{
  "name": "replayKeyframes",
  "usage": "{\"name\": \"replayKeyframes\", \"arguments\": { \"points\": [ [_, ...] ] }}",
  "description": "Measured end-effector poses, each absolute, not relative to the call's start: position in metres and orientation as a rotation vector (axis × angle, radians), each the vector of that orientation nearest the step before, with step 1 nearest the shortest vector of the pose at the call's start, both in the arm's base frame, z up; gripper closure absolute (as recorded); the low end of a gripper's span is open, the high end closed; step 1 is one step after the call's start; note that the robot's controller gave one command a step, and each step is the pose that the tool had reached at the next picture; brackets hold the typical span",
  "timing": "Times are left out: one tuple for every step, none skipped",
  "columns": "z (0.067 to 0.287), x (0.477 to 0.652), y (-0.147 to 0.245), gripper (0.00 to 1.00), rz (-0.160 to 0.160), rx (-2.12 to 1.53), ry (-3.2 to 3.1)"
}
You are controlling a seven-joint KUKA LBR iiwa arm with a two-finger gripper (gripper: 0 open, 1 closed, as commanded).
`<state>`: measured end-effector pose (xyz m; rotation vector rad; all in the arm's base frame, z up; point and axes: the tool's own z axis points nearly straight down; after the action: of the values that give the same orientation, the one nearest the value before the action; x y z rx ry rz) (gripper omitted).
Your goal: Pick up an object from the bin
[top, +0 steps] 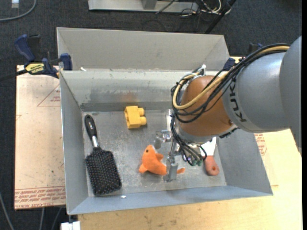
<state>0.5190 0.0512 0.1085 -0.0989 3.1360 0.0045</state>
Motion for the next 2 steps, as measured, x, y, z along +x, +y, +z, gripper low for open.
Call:
{"name": "replayKeyframes", "arguments": {
  "points": [
    [0.0708, 0.4949, 0.0571, 1.0, 0.005, 0.186, 3.129],
    [0.0708, 0.495, 0.057, 1.0, 0.005, 0.188, 3.129]
  ]
}}
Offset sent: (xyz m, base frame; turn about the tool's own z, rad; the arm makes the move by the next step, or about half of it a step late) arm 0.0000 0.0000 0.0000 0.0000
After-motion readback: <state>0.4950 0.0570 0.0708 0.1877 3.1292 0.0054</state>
